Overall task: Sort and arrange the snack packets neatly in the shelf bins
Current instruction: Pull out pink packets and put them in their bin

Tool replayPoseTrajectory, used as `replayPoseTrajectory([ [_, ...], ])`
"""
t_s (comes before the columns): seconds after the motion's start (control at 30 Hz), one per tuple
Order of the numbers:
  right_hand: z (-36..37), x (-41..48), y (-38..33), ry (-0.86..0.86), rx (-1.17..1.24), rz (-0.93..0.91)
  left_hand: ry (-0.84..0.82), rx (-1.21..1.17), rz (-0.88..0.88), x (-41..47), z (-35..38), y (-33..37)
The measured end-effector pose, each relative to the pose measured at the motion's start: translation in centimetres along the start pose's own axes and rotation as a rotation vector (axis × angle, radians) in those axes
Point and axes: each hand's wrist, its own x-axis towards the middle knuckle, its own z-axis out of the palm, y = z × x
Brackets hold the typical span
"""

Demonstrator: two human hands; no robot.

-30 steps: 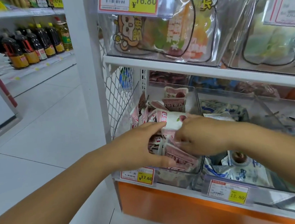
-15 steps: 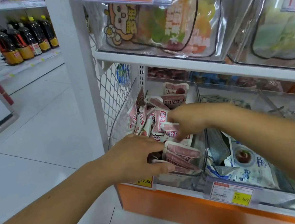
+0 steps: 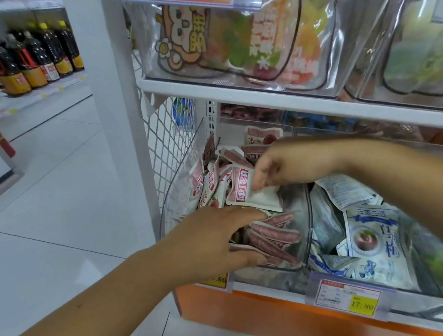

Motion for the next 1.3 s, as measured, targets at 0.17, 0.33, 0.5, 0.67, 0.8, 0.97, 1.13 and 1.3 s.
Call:
replayPoseTrajectory([
  [0.17,3.8,4.2,0.1,-0.219,-0.232,-0.011,-0.044,-0.044,0.022,-0.4,-0.4,-0.3],
  [0.33,3.7,5.5,1.3,-0.297,-0.420,-0.023,-0.066,-0.067,0.026,-0.2,-0.4,-0.8],
  [0.5,3.7,5.9,0.3,-0.251,-0.535,-0.020,-0.064,-0.063,0.041,-0.2,-0.3,-1.0],
  [0.67,3.8,5.9,0.5,-0.171,-0.678,-0.030,-0.037,-0.086,0.028,-0.3,0.0,-1.2],
  [0.8,2.2,3.3,1.1,-0.059,-0.314,-0.035,-0.031,-0.102,0.027,-0.2,0.2,-1.3],
  [0.97,1.2,1.2,1.2,0.269,0.106,-0.047,-0.023,-0.108,-0.004,-0.3,0.1,-1.2],
  [1.13,1.7,0.4,1.1,0.397,0.244,0.001,-0.027,-0.093,-0.003,-0.5,0.2,-1.1],
  [1.3,2.8,-0.3,1.1,0.272,0.307,0.016,-0.010,-0.087,0.013,-0.6,0.3,-1.2],
])
